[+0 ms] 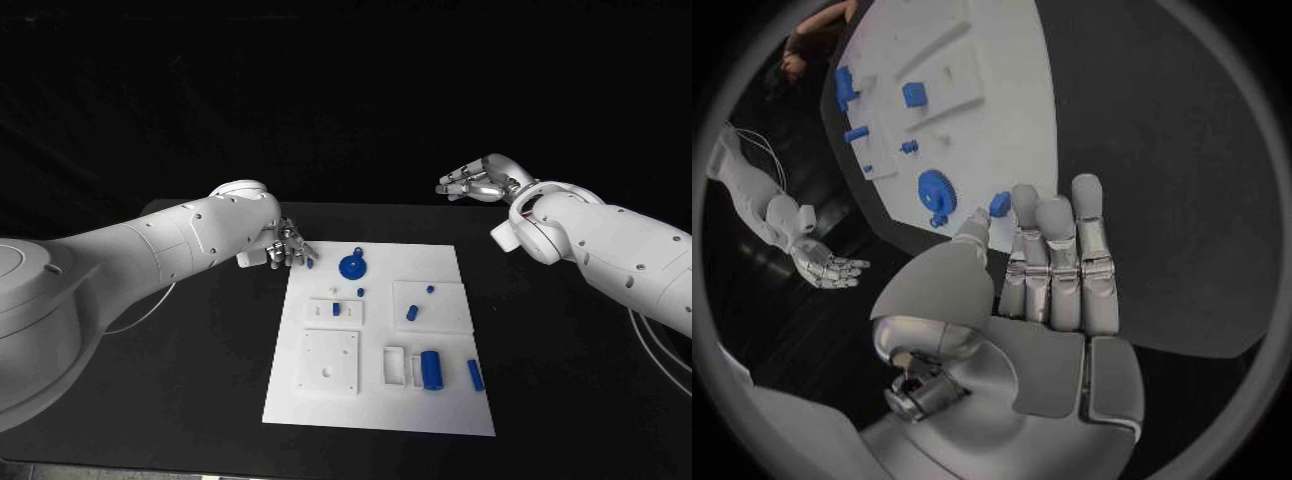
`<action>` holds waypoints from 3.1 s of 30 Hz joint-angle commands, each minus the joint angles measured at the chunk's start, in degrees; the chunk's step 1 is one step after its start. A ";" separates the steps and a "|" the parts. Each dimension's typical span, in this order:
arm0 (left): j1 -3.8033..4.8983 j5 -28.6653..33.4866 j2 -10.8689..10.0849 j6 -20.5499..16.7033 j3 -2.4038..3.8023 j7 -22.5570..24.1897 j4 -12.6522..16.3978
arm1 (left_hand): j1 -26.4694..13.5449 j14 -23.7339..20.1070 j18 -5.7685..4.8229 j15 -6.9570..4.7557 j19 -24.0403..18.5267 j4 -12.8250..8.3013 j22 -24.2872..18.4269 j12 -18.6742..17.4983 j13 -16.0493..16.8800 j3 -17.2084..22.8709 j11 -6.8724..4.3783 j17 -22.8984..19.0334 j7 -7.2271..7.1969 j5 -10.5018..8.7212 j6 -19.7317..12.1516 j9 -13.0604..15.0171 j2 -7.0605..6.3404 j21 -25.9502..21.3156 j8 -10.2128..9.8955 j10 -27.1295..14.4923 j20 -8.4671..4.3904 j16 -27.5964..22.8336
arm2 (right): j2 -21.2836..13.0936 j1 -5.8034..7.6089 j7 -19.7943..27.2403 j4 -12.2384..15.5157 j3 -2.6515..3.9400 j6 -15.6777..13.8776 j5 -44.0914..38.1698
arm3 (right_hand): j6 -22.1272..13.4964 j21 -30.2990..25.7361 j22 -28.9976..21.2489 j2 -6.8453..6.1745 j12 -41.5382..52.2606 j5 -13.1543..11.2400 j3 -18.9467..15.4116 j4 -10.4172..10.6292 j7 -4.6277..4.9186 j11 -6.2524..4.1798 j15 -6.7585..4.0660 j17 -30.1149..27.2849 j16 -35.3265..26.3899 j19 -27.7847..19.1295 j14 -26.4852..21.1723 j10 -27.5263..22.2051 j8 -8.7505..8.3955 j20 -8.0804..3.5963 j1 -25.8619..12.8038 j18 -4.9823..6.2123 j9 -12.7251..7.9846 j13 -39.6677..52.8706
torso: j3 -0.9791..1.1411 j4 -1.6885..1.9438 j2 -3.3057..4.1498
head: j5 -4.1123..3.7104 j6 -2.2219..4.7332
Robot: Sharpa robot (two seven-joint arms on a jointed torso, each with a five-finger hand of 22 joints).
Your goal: Assemble the parts on the task board
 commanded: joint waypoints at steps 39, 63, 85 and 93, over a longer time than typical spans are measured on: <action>-0.20 2.94 -0.17 2.63 -0.06 1.30 -0.20 | 4.18 -0.53 -0.51 -0.22 0.21 -4.00 0.95 0.31 -0.21 2.11 -0.15 -0.22 -0.44 1.73 0.81 -0.48 3.31 -0.90 -0.86 -0.57 -0.03 0.48 | 0.66 0.03 0.43 -0.52 0.05 0.19 -0.06 | -0.32 0.02 -0.05 -0.15 -0.28 0.48 0.42 0.16 0.32 0.32 0.37 0.04 -0.19 -1.17 -0.59 -0.31 -0.09 0.00 -0.07 0.39 0.01 -0.09 | -0.03 -0.04 0.12 | -0.04 -0.52; -0.18 4.76 -0.72 0.38 -0.07 1.04 0.39 | 5.30 0.85 -1.26 -1.39 0.47 -8.28 1.72 1.69 1.28 5.72 -1.89 1.21 -3.77 10.07 0.49 31.48 2.45 2.85 9.17 1.93 -1.13 3.36 | 0.56 0.03 0.30 -0.49 0.05 0.55 -0.06 | -0.38 0.02 -0.06 -0.11 -0.28 0.55 0.09 0.31 0.34 0.35 0.43 0.04 -0.19 -1.47 -0.77 -0.33 -0.09 0.05 -0.12 0.41 0.01 -0.09 | 0.02 -0.09 0.16 | -0.47 -1.04; -0.13 4.13 -5.37 -10.42 -0.09 -0.05 8.62 | 4.80 2.78 -0.67 -2.00 -0.44 -10.41 1.61 3.40 2.76 9.55 -2.65 2.80 -4.75 13.29 3.83 49.23 1.77 9.51 4.59 3.93 -1.49 6.43 | -0.01 0.03 0.29 -0.45 0.05 0.45 -0.06 | -0.39 0.01 -0.07 -0.06 -0.27 0.61 -0.12 0.42 0.35 0.36 0.45 0.04 -0.19 -1.56 -0.80 -0.36 -0.09 0.07 -0.09 0.42 0.01 -0.08 | 0.00 0.14 0.09 | -0.71 -1.52; -0.13 2.28 -7.74 -14.67 -0.35 0.30 13.34 | 5.34 3.36 -0.55 -2.05 -0.36 -10.90 1.54 3.16 2.73 9.57 -2.75 3.41 -4.79 13.34 4.72 48.57 1.68 10.08 3.51 4.49 -1.52 6.81 | -0.32 0.03 0.30 -0.38 0.04 0.40 -0.04 | -0.39 0.01 -0.07 -0.06 -0.27 0.61 -0.12 0.42 0.35 0.36 0.45 0.04 -0.19 -1.56 -0.80 -0.36 -0.09 0.07 -0.09 0.42 0.01 -0.08 | -0.07 0.11 0.09 | -0.57 -1.46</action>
